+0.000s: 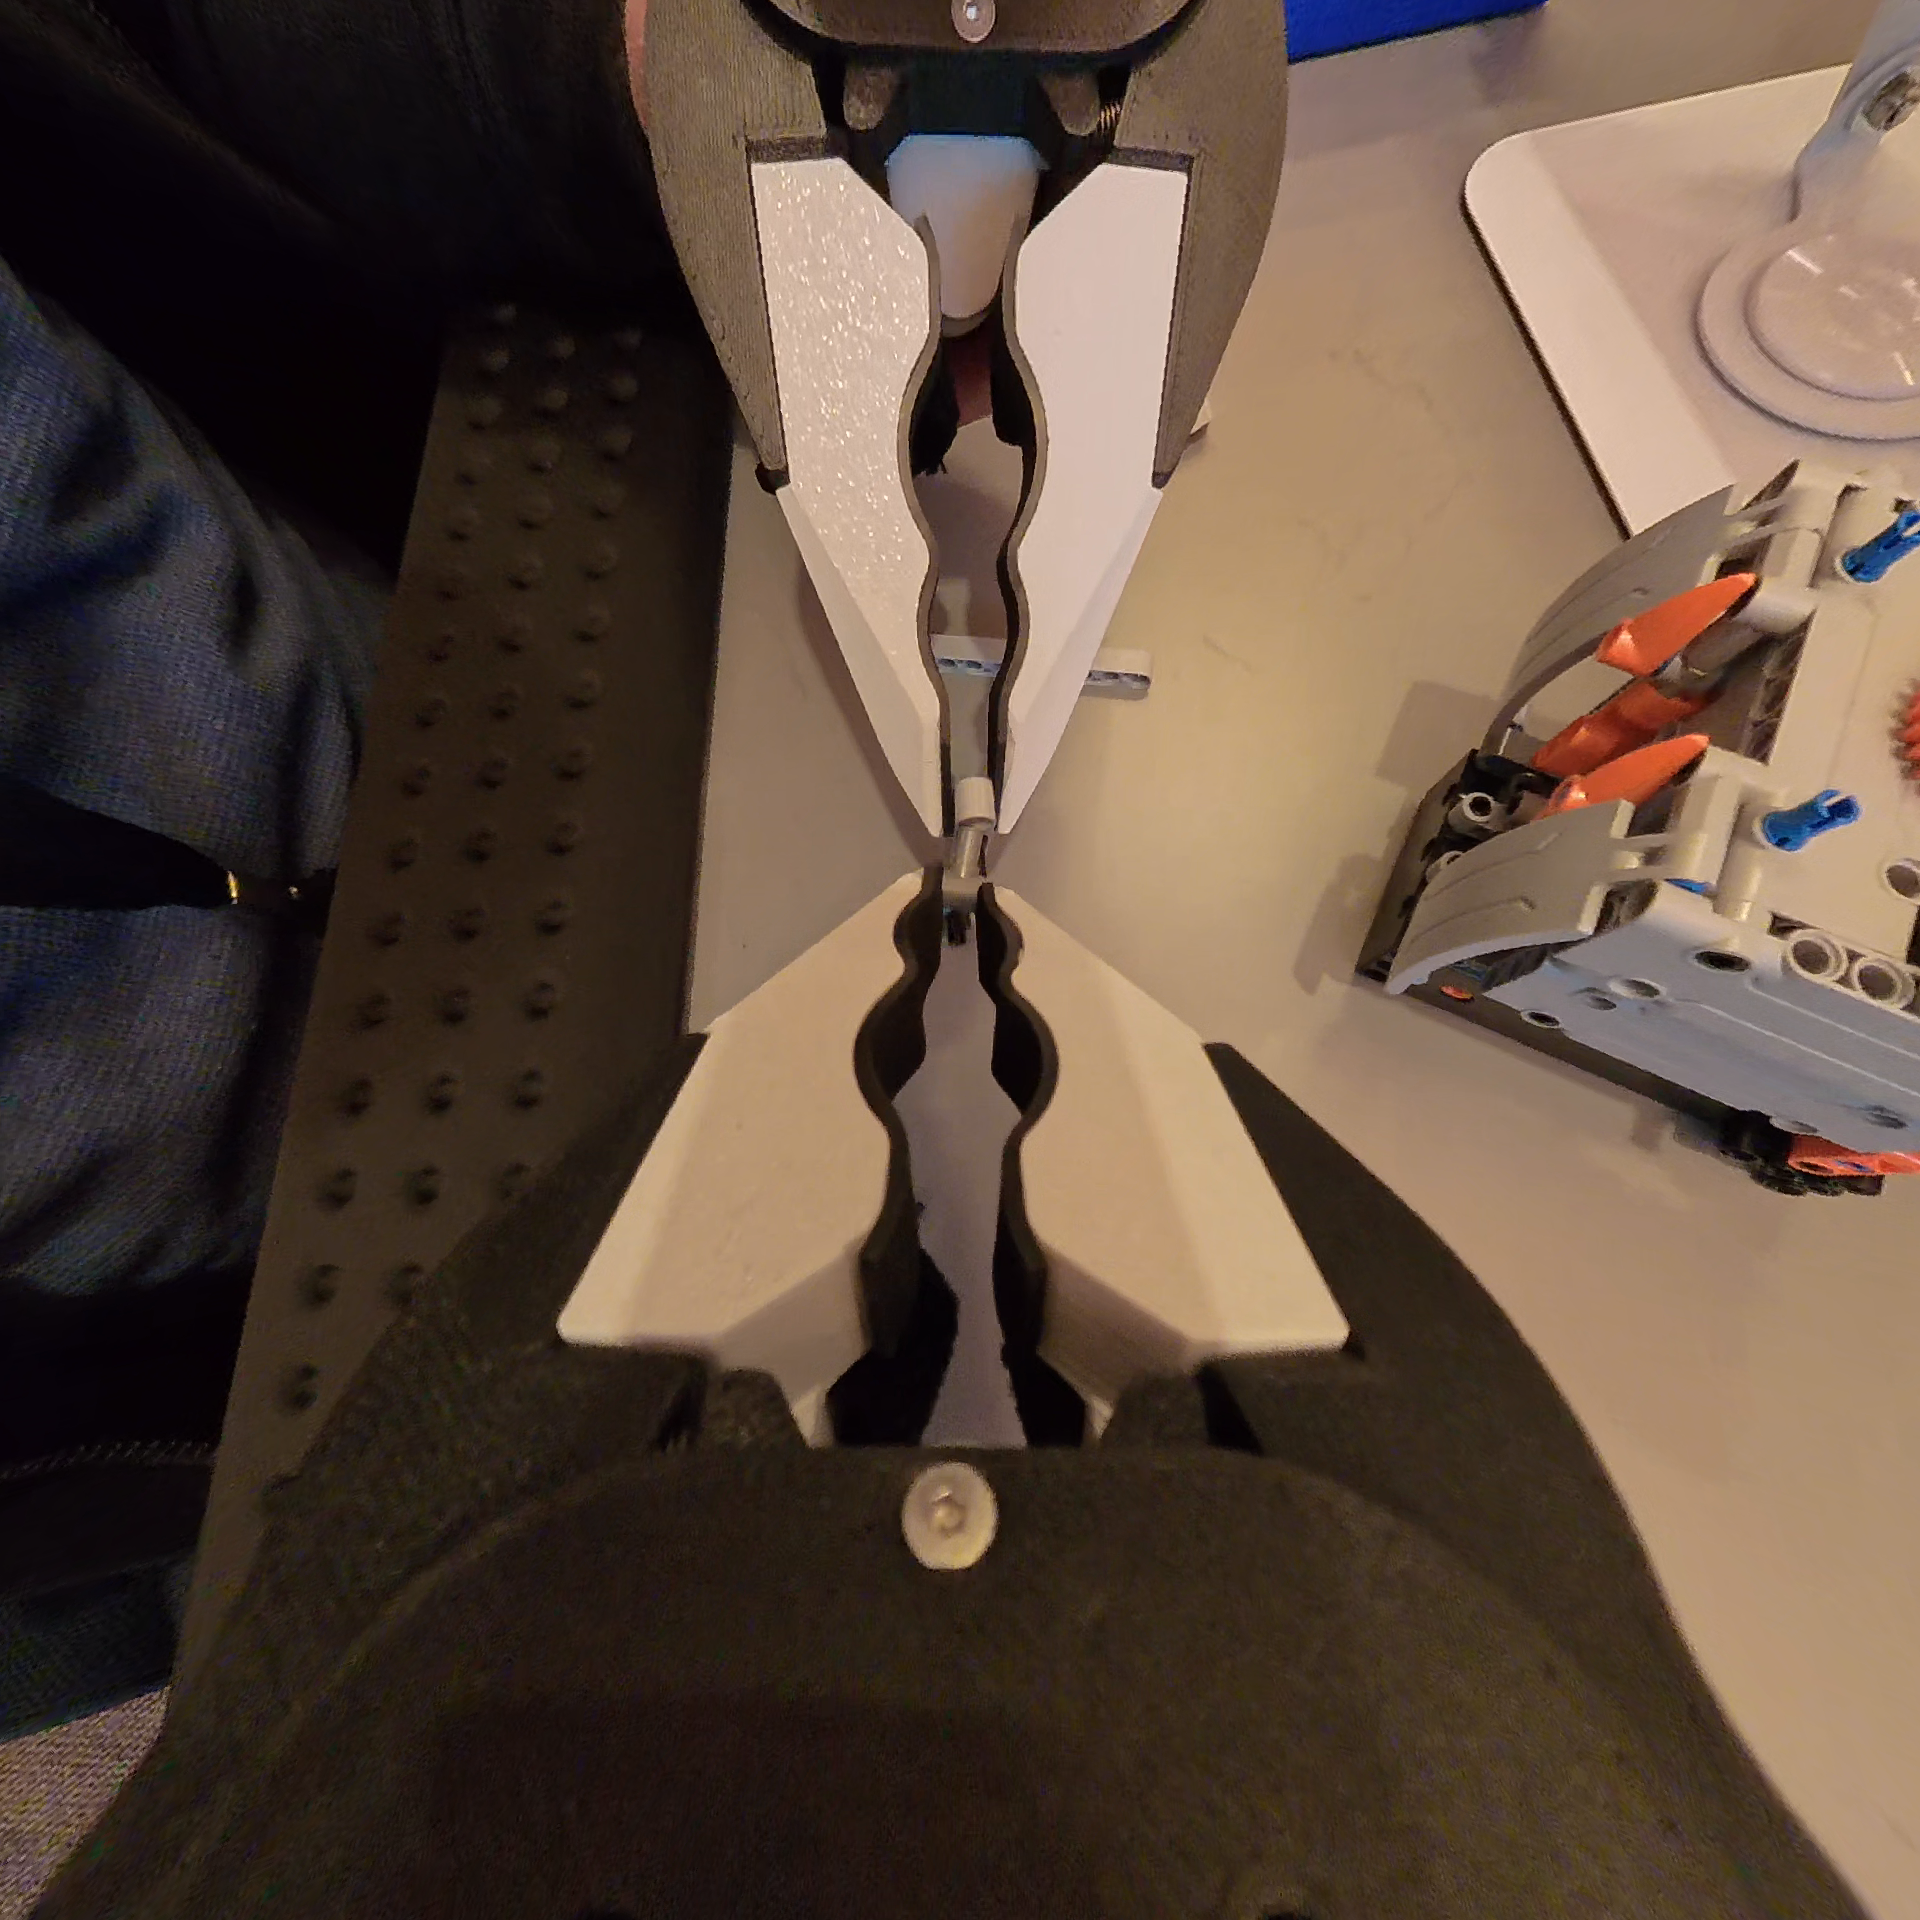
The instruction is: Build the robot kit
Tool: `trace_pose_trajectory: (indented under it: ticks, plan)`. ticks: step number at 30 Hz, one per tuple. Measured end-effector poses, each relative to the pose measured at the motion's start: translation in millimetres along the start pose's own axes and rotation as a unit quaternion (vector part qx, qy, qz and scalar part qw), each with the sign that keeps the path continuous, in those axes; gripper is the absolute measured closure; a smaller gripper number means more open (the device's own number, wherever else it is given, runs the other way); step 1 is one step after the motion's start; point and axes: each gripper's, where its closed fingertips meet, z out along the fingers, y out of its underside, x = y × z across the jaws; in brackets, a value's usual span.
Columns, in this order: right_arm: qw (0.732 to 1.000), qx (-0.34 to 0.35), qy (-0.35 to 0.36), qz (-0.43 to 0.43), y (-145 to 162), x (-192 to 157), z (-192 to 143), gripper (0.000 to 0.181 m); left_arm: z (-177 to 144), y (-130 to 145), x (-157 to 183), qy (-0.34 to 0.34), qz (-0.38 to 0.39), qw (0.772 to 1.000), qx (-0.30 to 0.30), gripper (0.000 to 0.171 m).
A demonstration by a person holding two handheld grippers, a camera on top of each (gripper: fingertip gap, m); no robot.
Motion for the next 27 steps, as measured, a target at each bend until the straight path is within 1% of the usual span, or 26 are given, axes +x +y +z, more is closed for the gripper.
trace_pose_trajectory:
  ticks: [3,9,14,17,23,27]
  plan:
    - [1.0,-0.005,0.008,-0.008,-1,-1,0,0.178,1,1,0,-0.005,0.007,1.0,-0.005,0.167]
    - [0.997,-0.047,0.038,-0.04,2,0,0,0.178,4,2,-2,-0.042,0.043,0.997,-0.046,0.167]
    - [0.993,-0.076,0.062,-0.064,6,2,-5,0.178,7,0,0,-0.04,0.05,0.995,-0.076,0.167]
    - [0.99,-0.098,0.073,-0.073,14,4,-8,0.178,13,-4,1,-0.038,0.057,0.994,-0.083,0.167]
    - [0.989,-0.106,0.069,-0.076,22,2,-17,0.178,22,-9,1,-0.029,0.069,0.992,-0.098,0.167]
    - [0.991,-0.093,0.066,-0.07,23,2,-19,0.178,24,-11,0,-0.028,0.07,0.993,-0.094,0.167]
